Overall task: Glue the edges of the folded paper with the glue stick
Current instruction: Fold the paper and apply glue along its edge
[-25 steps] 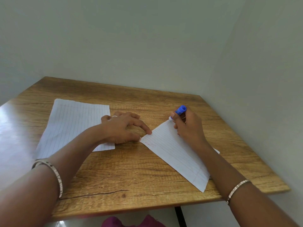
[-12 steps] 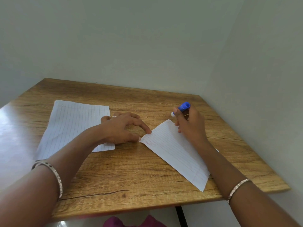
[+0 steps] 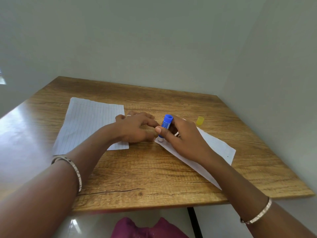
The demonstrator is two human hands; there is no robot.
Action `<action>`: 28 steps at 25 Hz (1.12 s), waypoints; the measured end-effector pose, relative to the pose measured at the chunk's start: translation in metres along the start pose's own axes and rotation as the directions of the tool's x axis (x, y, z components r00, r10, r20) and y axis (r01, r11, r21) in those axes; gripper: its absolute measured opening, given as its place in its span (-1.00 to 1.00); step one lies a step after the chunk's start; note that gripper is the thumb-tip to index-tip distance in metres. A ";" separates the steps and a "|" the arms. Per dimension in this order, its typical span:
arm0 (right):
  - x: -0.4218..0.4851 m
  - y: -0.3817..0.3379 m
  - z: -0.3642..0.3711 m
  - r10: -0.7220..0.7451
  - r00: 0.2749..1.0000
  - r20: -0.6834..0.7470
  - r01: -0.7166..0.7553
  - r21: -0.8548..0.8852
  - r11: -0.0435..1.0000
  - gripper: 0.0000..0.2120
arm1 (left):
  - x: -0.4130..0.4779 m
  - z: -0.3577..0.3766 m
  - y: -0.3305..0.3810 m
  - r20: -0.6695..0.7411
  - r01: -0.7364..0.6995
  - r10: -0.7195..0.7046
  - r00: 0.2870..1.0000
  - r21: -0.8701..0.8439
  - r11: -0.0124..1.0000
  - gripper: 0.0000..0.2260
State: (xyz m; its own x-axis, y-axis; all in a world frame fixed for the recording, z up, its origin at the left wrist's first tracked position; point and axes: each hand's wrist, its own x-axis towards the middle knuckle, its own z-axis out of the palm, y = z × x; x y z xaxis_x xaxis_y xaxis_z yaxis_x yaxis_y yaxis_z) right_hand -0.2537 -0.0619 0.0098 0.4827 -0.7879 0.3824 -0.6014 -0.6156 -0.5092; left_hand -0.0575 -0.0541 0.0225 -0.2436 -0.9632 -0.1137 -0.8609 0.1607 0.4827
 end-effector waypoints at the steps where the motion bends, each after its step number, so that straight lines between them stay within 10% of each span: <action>1: 0.002 0.001 0.000 -0.004 1.000 0.010 0.004 -0.012 1.000 -0.72 | 0.001 0.000 0.000 -0.007 0.000 0.000 1.000 0.003 1.000 -0.54; 9: -0.003 0.004 -0.008 -0.013 0.998 0.060 0.018 -0.081 0.997 -0.67 | 0.000 0.001 0.003 -0.061 0.001 0.001 0.998 0.036 0.999 -0.82; 28: -0.037 0.008 -0.042 0.106 0.987 0.120 -0.098 -0.073 0.993 -0.70 | 0.002 0.000 0.004 -0.024 -0.006 0.007 1.000 0.040 0.999 -0.76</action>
State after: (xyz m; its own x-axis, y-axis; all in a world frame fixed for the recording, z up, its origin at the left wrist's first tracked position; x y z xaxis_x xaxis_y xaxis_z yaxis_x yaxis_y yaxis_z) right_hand -0.3032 -0.0377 0.0241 0.4895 -0.8410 0.2306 -0.6906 -0.5353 -0.4863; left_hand -0.0608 -0.0551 0.0242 -0.2389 -0.9669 -0.0894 -0.8765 0.1751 0.4484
